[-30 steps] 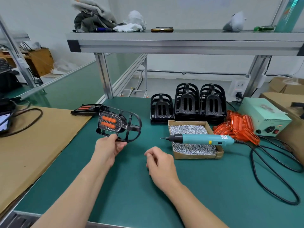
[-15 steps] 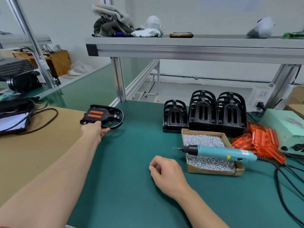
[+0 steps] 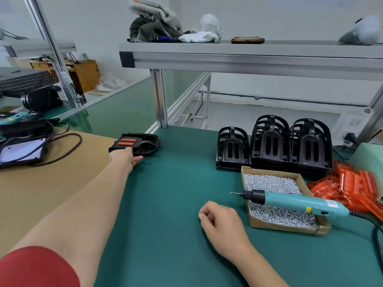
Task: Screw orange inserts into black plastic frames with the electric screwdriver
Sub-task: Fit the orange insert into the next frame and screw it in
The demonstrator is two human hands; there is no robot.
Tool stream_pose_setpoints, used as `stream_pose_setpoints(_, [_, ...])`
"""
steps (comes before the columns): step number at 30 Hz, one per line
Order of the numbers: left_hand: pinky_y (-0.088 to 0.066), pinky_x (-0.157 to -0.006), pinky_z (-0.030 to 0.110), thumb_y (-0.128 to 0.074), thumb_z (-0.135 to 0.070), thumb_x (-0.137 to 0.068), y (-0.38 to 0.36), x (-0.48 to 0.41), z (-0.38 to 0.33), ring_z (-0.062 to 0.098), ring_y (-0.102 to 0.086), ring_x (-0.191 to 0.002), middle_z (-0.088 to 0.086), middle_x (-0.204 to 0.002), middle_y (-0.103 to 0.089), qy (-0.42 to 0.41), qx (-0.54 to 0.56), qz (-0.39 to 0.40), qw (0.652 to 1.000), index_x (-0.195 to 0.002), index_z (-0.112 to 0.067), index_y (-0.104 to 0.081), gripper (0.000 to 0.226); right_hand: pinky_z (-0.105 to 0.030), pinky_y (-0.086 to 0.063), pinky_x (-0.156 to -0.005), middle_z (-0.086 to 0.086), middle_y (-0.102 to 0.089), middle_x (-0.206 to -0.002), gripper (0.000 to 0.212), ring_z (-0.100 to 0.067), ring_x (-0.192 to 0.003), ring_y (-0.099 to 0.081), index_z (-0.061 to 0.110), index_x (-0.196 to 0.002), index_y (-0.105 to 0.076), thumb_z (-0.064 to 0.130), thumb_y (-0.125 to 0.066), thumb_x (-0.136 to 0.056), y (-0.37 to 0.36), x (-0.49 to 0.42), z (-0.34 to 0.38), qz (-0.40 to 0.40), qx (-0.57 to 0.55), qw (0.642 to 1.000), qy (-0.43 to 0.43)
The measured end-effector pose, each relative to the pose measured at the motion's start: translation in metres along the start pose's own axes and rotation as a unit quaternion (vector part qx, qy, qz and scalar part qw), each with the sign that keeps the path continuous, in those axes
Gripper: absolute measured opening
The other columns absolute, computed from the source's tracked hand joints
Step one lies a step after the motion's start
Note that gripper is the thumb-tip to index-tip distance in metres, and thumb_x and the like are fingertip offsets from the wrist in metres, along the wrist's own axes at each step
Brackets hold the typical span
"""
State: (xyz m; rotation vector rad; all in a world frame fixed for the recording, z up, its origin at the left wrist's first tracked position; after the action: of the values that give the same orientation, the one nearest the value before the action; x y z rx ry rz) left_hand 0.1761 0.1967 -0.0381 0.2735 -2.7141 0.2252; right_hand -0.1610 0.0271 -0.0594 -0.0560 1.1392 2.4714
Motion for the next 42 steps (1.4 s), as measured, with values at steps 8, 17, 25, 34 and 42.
stream_pose_setpoints(8, [-0.06,-0.081,0.044,-0.046,-0.009,-0.102,0.003,-0.01,0.008,0.023,-0.066,-0.054,0.014,-0.101,-0.069,0.006,0.0,-0.003,1.0,-0.128,-0.007,-0.045,0.026,-0.028,-0.044,-0.066,0.015,-0.053,-0.063,0.013,-0.006,-0.066,-0.05,0.028,-0.08,-0.057,0.027,-0.058,-0.093,0.001,-0.001,0.001,0.002,-0.007,1.0,-0.008])
stream_pose_setpoints(17, [-0.051,-0.056,0.02,-0.028,-0.016,-0.106,0.003,-0.017,0.011,0.019,-0.071,-0.084,0.015,-0.138,-0.058,-0.02,-0.08,0.024,0.996,-0.146,-0.001,-0.039,0.044,-0.032,-0.046,-0.067,0.017,-0.05,-0.059,0.014,-0.004,-0.063,-0.047,0.029,-0.078,-0.055,0.025,-0.056,-0.091,0.0,-0.001,0.001,-0.006,-0.017,1.0,-0.004])
stream_pose_setpoints(25, [-0.055,-0.064,0.025,-0.039,-0.021,-0.106,0.005,-0.013,0.018,0.022,-0.07,-0.068,0.015,-0.115,-0.067,0.021,-0.064,-0.004,0.998,-0.13,0.002,-0.048,0.034,-0.034,-0.049,-0.071,0.016,-0.051,-0.062,0.011,-0.009,-0.068,-0.05,0.026,-0.08,-0.057,0.024,-0.055,-0.091,-0.001,-0.002,0.0,0.001,-0.013,1.0,-0.012])
stream_pose_setpoints(34, [-0.041,-0.039,0.022,-0.043,-0.021,-0.105,-0.005,0.033,0.043,0.017,-0.049,-0.04,0.01,-0.055,-0.048,-0.001,-0.076,0.028,0.997,-0.097,-0.003,-0.049,0.02,-0.033,-0.047,-0.07,0.014,-0.055,-0.066,0.011,-0.01,-0.071,-0.054,0.027,-0.082,-0.059,0.026,-0.055,-0.092,-0.001,-0.003,0.0,0.001,-0.003,1.0,-0.015])
stream_pose_setpoints(42, [-0.051,-0.048,0.027,-0.05,-0.019,-0.098,-0.01,0.117,0.077,0.021,-0.06,-0.038,0.012,-0.051,-0.063,-0.113,-0.153,0.075,0.979,-0.078,0.0,-0.059,0.029,-0.032,-0.045,-0.071,0.012,-0.059,-0.074,0.01,-0.014,-0.077,-0.056,0.025,-0.086,-0.061,0.024,-0.054,-0.093,0.002,-0.002,0.004,0.007,0.01,1.0,-0.017])
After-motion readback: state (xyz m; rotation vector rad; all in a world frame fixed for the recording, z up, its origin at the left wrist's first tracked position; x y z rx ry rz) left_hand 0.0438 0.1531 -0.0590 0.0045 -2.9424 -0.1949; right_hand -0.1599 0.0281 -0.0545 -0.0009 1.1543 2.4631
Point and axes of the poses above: each hand's wrist, its own x-axis away from the middle knuckle, its own y-axis out of the back of the hand, z = x × y, the point moved 3 cm from there along -x, towards the middle knuckle
